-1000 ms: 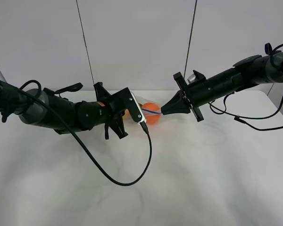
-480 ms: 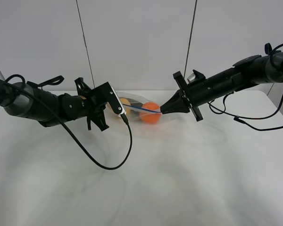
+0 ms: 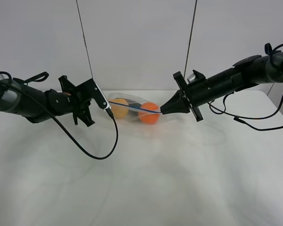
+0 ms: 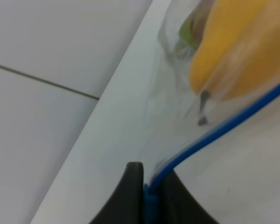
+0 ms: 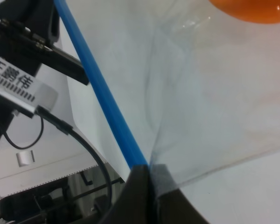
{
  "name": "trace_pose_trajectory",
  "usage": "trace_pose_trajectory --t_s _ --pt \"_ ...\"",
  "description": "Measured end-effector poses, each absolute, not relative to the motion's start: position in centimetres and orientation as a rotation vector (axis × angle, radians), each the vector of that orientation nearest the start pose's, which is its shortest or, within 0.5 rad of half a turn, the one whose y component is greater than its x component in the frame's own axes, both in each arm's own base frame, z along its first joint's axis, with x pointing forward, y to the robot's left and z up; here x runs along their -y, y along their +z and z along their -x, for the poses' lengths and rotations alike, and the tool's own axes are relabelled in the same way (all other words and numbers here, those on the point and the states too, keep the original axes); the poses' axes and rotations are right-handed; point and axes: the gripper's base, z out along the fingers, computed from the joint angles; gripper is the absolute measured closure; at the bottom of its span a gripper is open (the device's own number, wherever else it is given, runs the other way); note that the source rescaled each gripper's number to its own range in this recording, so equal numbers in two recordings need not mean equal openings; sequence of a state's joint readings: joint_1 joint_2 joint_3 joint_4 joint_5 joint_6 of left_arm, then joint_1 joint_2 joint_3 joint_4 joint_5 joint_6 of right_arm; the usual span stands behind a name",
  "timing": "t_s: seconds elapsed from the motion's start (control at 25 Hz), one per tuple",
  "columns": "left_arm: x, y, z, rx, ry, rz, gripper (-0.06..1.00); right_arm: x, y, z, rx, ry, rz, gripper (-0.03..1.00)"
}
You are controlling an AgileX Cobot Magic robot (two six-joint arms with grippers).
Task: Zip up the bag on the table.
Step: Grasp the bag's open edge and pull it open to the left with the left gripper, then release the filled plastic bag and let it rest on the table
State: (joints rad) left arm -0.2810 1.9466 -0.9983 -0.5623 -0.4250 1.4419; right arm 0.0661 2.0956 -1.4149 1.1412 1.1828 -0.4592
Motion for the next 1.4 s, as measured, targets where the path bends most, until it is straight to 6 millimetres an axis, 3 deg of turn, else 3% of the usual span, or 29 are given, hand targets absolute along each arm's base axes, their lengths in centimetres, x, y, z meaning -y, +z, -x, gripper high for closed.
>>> trace_pose_trajectory --t_s 0.4,0.84,0.92,1.0,1.12,1.24,1.4 --pt "7.7 15.4 -39.1 -1.836 0.645 -1.042 0.94 -10.3 17.7 -39.7 -2.742 1.505 -0.079 0.97" --pt "7.6 15.4 -39.1 -1.850 0.629 -1.012 0.92 -10.3 17.7 -39.7 -2.743 1.507 -0.077 0.97" --pt "7.5 15.4 -39.2 -1.863 0.614 -0.966 0.81 -10.3 17.7 -39.6 -2.751 1.504 -0.068 0.97" --pt "7.0 15.5 -39.3 -1.875 0.609 -0.914 0.57 -10.2 17.7 -39.6 -2.761 1.502 -0.056 0.97" --pt "6.1 15.6 -39.4 -1.896 0.610 -0.860 0.14 -10.2 17.6 -39.5 -2.766 1.499 -0.052 0.97" --pt "4.5 15.6 -39.6 -1.925 0.618 -0.798 0.00 -10.2 17.6 -39.5 -2.768 1.498 -0.050 0.97" --pt "1.8 15.4 -39.8 -2.007 0.555 -0.583 -0.04 -10.1 17.6 -39.5 -2.769 1.497 -0.049 0.97"
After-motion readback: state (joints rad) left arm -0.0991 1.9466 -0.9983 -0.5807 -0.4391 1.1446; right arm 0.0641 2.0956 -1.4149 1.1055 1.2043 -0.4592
